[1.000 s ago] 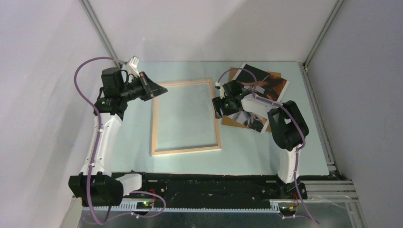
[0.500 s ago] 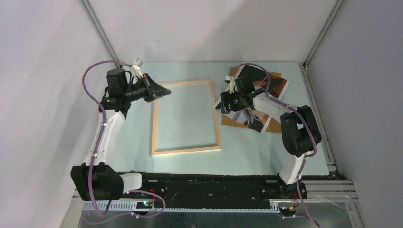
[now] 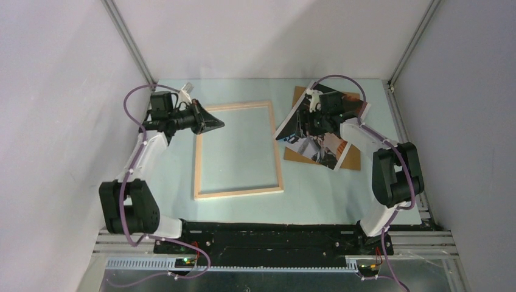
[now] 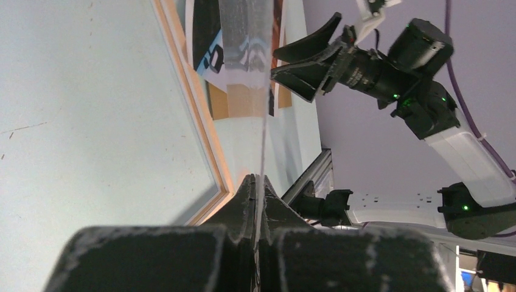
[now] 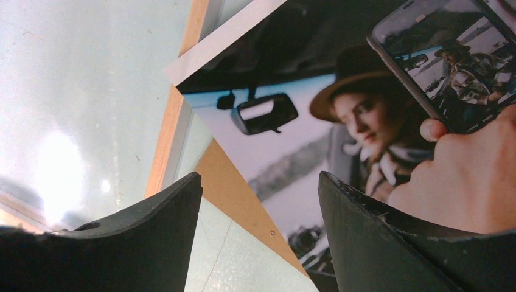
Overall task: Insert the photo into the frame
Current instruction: Place the photo frame item in the photo frame.
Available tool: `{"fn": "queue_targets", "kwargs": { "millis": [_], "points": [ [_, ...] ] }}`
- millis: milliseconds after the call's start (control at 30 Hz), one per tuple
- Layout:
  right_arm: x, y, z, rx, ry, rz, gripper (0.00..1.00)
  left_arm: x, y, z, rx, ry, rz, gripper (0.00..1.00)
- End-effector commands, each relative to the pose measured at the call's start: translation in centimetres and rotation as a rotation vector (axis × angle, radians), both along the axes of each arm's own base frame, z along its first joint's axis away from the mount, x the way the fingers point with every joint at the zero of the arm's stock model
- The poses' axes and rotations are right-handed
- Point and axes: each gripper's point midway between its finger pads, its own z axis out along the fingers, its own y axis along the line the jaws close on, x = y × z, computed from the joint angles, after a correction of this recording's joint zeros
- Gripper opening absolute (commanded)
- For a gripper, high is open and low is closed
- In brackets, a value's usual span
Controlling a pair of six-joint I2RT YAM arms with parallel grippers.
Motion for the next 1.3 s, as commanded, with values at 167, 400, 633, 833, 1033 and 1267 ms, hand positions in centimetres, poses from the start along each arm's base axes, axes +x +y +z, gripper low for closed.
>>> {"fn": "queue_targets", "kwargs": {
  "millis": [167, 400, 633, 833, 1033, 1267],
  "points": [
    [0.2, 0.5, 1.9, 0.008, -0.079, 0.021, 0.74, 1.8, 0.3, -5.3, 0.034, 0.042, -0.045, 0.00],
    [-0.1, 0.9, 1.6, 0.008, -0.069, 0.033, 0.74, 3.5, 1.1, -8.6, 0.096, 0.083, -0.016, 0.00],
    [-0.2, 1.0, 1.5, 0.013, -0.067, 0.039, 0.73, 3.9, 1.5, -10.1, 0.144, 0.061, -0.034, 0.00],
    [-0.2, 1.1, 1.3, 0.012, -0.062, 0.041, 0.73, 4.4, 2.2, -11.0, 0.203, 0.040, -0.016, 0.00],
    [-0.3, 1.2, 1.2, 0.012, -0.061, 0.044, 0.73, 4.6, 2.9, -12.0, 0.256, 0.039, 0.001, 0.00],
    [-0.3, 1.5, 0.8, 0.010, -0.055, 0.051, 0.73, 5.1, 3.7, -13.2, 0.315, 0.042, 0.015, 0.00]
  ]
}}
